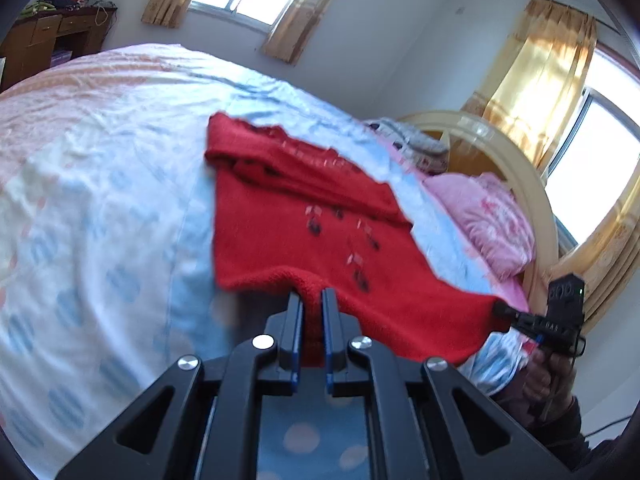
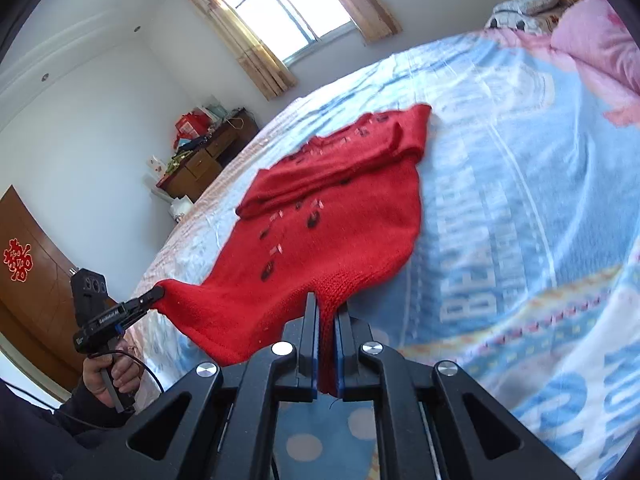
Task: Fold small clothes
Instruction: 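Close the left tool on the hem while the right tool grips the hem, then lift the hem with both tools and fold it onto the collar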
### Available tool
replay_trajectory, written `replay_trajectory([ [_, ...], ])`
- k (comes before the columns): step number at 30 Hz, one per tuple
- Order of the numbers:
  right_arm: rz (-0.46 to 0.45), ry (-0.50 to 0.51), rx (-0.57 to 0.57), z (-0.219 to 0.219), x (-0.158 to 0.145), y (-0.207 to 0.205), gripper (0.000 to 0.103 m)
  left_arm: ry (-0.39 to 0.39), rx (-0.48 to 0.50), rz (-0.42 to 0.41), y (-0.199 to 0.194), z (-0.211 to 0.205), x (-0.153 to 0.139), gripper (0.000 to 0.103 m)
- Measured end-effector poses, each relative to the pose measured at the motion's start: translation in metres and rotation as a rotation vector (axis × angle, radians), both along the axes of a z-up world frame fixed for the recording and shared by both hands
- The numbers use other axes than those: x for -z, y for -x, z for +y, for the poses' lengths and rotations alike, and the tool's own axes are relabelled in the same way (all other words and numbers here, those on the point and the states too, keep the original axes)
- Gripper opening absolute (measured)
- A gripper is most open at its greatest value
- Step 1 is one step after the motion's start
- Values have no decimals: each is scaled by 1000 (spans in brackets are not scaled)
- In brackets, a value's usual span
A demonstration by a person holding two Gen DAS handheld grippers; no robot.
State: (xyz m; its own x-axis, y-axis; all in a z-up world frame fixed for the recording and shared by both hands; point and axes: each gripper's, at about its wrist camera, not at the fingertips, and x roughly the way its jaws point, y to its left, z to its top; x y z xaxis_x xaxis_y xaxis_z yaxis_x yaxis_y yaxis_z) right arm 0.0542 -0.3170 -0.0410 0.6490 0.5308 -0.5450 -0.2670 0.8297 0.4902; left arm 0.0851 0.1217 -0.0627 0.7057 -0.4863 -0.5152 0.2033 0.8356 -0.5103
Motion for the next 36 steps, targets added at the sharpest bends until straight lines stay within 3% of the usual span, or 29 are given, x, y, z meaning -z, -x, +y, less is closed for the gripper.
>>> replay_trajectory([
  [4, -55, -7, 19, 2, -21, -13, 5, -19, 1, -55, -20, -5, -16, 9],
  [6, -71, 0, 29, 3, -29, -24, 5, -99, -18, -75, -34, -11, -25, 9],
  [17, -150, 15, 77, 0, -73, -91, 5, -99, -31, -190, -81, 2, -59, 8],
  [30, -167, 37, 144, 9, -96, -193, 5, -89, -42, -225, -172, 10, -70, 8],
  [36, -86, 37, 175, 5, -75, -261, 5, -142, -47, -196, -226, 9, -57, 8],
])
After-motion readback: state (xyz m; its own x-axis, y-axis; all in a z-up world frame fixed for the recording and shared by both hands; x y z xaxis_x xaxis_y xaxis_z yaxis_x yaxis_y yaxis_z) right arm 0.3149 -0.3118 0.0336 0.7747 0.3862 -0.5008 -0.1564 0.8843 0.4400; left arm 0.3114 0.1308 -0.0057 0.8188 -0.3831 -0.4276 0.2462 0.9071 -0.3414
